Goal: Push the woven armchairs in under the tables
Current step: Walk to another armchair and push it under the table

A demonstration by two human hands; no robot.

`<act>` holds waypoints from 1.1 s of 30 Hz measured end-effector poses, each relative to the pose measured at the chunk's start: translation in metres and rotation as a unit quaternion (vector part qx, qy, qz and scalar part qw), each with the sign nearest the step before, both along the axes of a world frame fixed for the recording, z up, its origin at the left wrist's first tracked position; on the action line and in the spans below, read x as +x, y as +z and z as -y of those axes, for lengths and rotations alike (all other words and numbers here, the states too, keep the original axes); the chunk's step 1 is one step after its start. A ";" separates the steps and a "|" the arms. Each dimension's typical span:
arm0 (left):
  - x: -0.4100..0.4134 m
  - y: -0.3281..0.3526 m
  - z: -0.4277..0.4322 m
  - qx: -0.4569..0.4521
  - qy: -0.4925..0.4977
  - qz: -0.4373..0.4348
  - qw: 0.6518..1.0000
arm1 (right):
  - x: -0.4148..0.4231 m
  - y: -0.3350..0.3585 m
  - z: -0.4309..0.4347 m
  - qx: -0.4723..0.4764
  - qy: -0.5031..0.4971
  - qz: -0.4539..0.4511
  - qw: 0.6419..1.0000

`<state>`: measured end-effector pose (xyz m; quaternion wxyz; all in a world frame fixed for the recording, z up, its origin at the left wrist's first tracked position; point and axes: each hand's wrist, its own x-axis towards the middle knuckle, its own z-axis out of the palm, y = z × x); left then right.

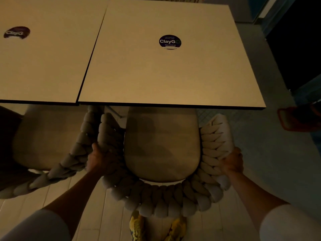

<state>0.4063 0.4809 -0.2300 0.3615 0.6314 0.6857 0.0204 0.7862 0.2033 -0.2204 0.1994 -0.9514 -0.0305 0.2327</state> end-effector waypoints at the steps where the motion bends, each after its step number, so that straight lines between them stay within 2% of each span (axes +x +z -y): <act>1: -0.001 -0.003 -0.001 -0.001 -0.002 -0.006 1.000 | 0.000 0.001 0.002 0.003 0.003 0.004 1.000; 12: 0.005 0.009 0.004 -0.024 -0.035 0.009 0.999 | -0.001 0.006 0.009 0.015 -0.013 -0.018 1.000; 22: 0.014 0.009 0.012 -0.026 -0.055 0.007 0.998 | 0.013 0.004 0.017 -0.001 0.006 0.004 1.000; 33: 0.014 0.008 0.001 -0.036 -0.044 0.001 0.998 | 0.021 -0.004 0.021 0.008 0.022 -0.010 1.000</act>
